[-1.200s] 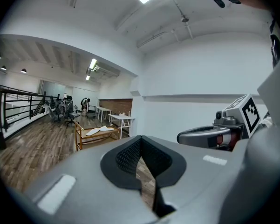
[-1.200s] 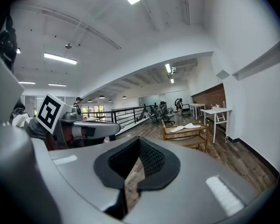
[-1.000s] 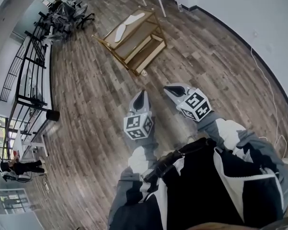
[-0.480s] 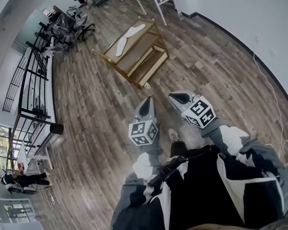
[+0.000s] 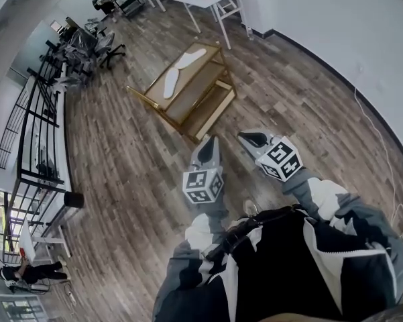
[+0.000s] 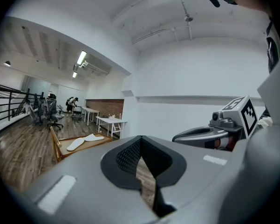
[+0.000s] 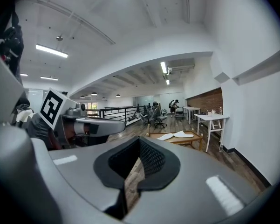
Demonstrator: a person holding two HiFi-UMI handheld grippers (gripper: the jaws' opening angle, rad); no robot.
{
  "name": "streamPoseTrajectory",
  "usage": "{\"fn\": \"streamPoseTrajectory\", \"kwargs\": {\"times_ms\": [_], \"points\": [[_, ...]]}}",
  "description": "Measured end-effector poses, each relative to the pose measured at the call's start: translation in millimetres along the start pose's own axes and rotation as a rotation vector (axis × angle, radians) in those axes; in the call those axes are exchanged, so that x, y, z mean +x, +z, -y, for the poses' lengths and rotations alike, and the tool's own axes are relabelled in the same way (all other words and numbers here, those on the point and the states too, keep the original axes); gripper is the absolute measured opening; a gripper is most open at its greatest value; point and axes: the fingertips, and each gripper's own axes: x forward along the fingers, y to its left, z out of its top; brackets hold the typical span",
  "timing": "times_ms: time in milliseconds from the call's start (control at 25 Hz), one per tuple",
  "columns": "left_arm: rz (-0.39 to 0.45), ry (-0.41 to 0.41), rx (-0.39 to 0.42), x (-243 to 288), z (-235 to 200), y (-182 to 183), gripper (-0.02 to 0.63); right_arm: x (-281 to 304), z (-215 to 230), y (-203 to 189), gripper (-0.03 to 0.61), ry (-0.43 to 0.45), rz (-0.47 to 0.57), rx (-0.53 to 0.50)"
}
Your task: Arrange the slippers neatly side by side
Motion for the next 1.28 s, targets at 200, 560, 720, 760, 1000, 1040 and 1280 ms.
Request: {"fn": "streamPoseTrajectory", "kwargs": {"times_ms": [200, 560, 720, 760, 1000, 1040, 1280], "points": [[0.004, -0.046, 0.006, 24.6, -46.9, 9.2, 0.011, 52.1, 14.1, 13.2, 0.005, -0.021, -0.011, -0.003], [0.017, -0.070, -0.019, 55.5, -110.1, 9.0, 0.011, 117.5, 30.8, 21.7, 0.005, -0.037, -0.020, -0.023], [-0.001, -0.067, -0.020, 78.9, -128.5, 13.6, 0.011, 137.1, 51.4, 32.2, 0.005, -0.041, -0.008, -0.008], [-0.007, -0.073, -0.016, 86.1, -130.5, 13.2, 0.011, 141.7, 57.7, 33.2, 0.005, -0.041, -0.005, -0.003], [-0.034, -0.044, -0.004, 139.5, -155.9, 15.3, 0.011, 181.3, 107.6, 40.2, 0.005, -0.005, 0.018, 0.022], [-0.035, -0.031, -0.003, 149.8, -162.6, 17.8, 0.011, 189.6, 117.5, 43.2, 0.005, 0.005, 0.022, 0.024], [-0.018, 0.063, -0.015, 219.4, -206.2, 43.6, 0.011, 246.9, 188.0, 68.7, 0.005, 0.089, 0.017, -0.003]]}}
